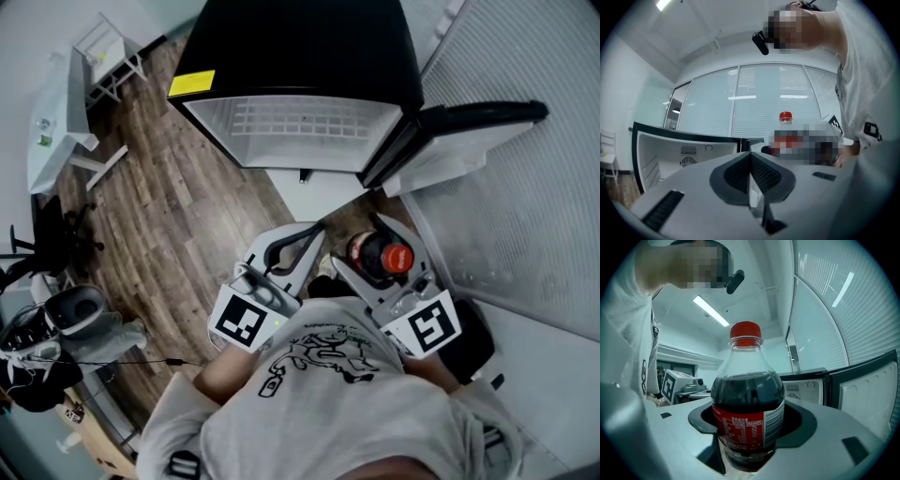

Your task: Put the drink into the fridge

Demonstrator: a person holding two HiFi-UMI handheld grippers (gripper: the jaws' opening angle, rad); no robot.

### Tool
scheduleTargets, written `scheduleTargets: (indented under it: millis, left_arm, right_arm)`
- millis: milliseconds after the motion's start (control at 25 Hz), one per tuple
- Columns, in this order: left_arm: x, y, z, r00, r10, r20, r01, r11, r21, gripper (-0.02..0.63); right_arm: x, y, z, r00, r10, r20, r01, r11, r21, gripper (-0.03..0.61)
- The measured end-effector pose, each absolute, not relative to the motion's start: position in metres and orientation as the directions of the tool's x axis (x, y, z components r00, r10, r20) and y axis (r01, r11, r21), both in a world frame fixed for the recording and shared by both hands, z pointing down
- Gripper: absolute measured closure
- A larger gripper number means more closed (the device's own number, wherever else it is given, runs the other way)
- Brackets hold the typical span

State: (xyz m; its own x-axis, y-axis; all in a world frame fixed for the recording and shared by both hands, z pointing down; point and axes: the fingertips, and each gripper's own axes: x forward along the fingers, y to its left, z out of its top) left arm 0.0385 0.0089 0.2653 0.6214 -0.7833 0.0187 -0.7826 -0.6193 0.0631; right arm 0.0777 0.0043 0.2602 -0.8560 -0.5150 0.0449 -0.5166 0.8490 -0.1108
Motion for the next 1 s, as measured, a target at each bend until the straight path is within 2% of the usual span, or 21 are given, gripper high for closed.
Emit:
scheduleTargets:
  millis: [520, 1000]
  left_arm:
    - [0.039, -0.018, 0.277, 0.594, -0.804, 0.027, -0.803, -0.591, 0.075, 0.612]
    - [0.025, -0.033, 0.273, 0.633, -0.774, 0.028, -0.773, -0.63, 0.076, 0.612]
  right_arm:
    - [0.076, -0.022, 0.265, -0.874, -0.482, 0.057, -0.485, 0.869, -0.098, 0.253]
    - [0.06, -0.034, 0.264, -0.855, -0.514, 0.064, -0.518, 0.849, -0.107, 0.253]
